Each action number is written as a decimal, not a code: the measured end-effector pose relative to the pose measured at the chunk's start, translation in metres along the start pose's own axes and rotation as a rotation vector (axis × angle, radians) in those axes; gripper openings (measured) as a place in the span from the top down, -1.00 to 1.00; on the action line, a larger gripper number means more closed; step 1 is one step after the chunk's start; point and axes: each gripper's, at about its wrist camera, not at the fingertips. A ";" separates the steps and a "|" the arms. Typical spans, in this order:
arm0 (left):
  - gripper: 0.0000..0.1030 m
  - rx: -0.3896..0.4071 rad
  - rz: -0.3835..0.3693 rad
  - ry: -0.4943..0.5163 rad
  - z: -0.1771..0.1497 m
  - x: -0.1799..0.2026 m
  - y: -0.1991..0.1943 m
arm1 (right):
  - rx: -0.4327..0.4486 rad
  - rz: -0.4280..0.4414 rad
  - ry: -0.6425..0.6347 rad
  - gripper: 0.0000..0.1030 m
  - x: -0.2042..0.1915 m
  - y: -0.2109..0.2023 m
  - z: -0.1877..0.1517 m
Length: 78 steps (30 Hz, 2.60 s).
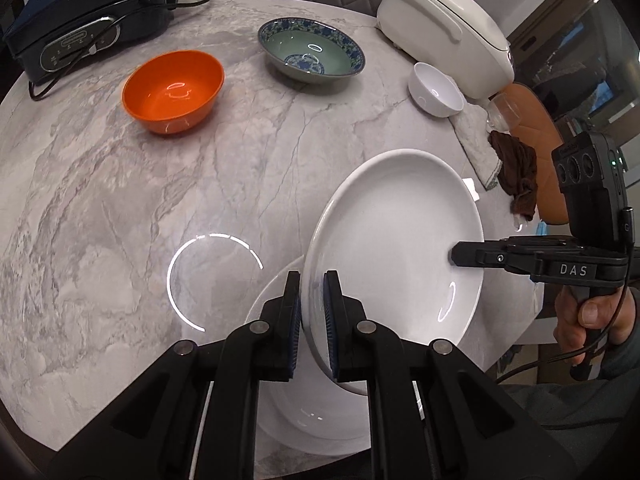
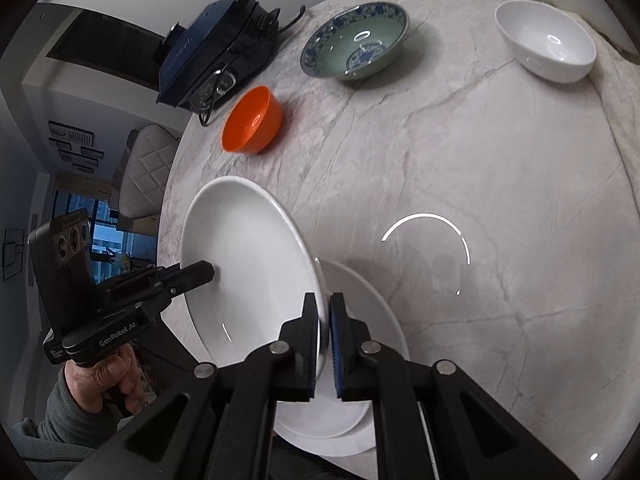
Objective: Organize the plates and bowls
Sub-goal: 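Carry the deep white plate with both tools and lower it onto the plate stack, then open both tools and withdraw them from the plate stack, then move both tools to the blue-green patterned bowl and grip its rim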
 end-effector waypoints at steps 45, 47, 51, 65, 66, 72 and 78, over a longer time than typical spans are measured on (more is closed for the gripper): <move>0.80 -0.153 0.042 0.117 -0.067 -0.007 0.069 | -0.047 -0.249 -0.012 0.88 0.001 0.059 -0.078; 0.79 -0.145 0.043 0.115 -0.067 -0.007 0.066 | -0.048 -0.256 -0.024 0.83 -0.002 0.060 -0.079; 0.39 -0.099 -0.003 0.093 -0.065 -0.010 0.051 | -0.041 -0.237 -0.028 0.56 -0.006 0.058 -0.081; -0.98 0.150 -0.092 -0.127 -0.022 -0.084 -0.028 | 0.185 -0.131 0.061 -0.46 -0.002 -0.004 -0.062; -0.98 0.161 -0.102 -0.131 -0.014 -0.089 -0.032 | 0.211 -0.117 0.085 -0.46 0.002 -0.013 -0.058; -0.98 0.176 -0.095 -0.094 0.067 -0.108 -0.052 | 0.336 -0.095 0.151 -0.46 0.013 -0.052 -0.007; -0.98 0.131 -0.028 -0.064 0.169 -0.118 -0.040 | 0.430 -0.061 0.140 -0.46 0.016 -0.078 0.070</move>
Point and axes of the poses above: each gripper's, at about its wrist camera, not at the fingertips, and y roughly the way its jaws point, x to its right, z to its top, and after that the axes turned 1 degree about y, right-handed
